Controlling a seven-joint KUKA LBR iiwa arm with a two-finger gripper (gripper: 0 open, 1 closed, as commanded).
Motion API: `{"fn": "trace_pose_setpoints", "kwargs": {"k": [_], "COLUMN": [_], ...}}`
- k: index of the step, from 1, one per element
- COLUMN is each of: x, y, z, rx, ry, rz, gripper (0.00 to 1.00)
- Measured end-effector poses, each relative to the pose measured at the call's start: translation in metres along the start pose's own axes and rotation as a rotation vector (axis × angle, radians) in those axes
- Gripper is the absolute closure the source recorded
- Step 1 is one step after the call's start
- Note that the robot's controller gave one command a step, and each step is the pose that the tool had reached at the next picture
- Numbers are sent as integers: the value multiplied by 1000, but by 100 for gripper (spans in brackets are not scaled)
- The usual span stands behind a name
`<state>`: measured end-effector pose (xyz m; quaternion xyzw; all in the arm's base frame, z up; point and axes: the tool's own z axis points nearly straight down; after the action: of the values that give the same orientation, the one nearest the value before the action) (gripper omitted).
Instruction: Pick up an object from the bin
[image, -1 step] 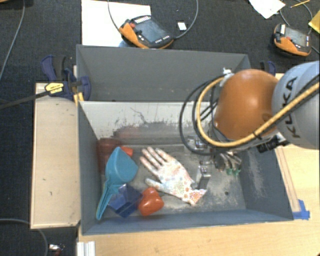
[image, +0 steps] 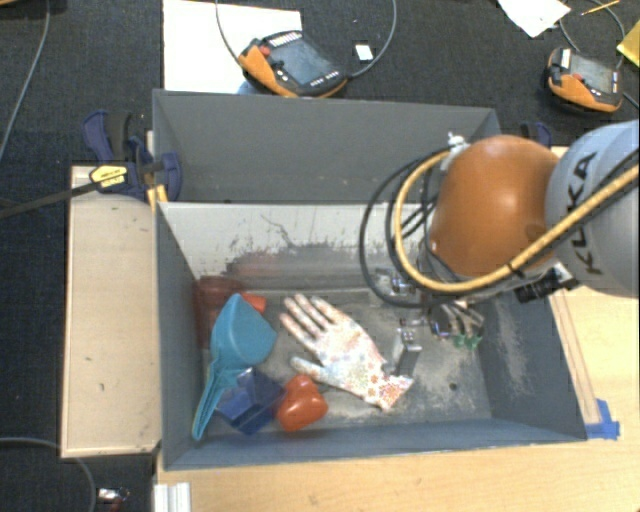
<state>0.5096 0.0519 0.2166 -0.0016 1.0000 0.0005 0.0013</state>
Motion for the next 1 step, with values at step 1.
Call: {"fn": "trace_pose_setpoints", "kwargs": {"k": [1], "x": [25], "y": [-15], "z": [150], "rx": [0], "ry": [6], "rz": [142], "gripper": [0]}}
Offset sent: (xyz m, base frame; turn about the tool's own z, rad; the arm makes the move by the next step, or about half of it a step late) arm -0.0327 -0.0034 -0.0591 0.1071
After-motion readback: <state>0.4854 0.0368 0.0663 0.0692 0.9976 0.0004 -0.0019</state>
